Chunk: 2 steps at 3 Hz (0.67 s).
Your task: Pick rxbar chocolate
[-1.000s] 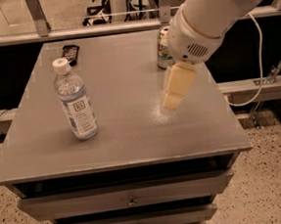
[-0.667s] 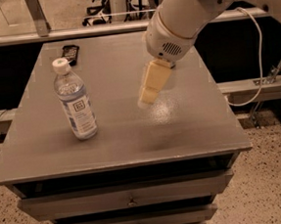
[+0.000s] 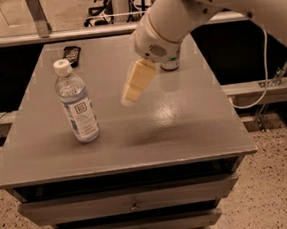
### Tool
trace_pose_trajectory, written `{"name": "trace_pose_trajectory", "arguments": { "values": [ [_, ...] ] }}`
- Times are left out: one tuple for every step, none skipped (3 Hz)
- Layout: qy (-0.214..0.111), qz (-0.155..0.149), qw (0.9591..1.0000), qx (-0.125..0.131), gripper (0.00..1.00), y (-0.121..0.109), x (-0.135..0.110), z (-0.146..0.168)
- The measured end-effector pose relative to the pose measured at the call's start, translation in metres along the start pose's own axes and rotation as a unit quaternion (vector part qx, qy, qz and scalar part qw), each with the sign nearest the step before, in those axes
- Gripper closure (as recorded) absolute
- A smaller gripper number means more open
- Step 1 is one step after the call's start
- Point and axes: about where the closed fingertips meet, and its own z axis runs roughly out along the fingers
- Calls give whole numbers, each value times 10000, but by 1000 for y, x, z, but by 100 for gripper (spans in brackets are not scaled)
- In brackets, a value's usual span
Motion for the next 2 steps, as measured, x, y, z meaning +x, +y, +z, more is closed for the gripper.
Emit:
{"name": "trace_pose_trajectory", "arguments": {
  "values": [
    [-557,-78,9984,-28,0,-18,-43,38],
    [-972,48,9952,-21,0,-45,-77,82]
  ]
}}
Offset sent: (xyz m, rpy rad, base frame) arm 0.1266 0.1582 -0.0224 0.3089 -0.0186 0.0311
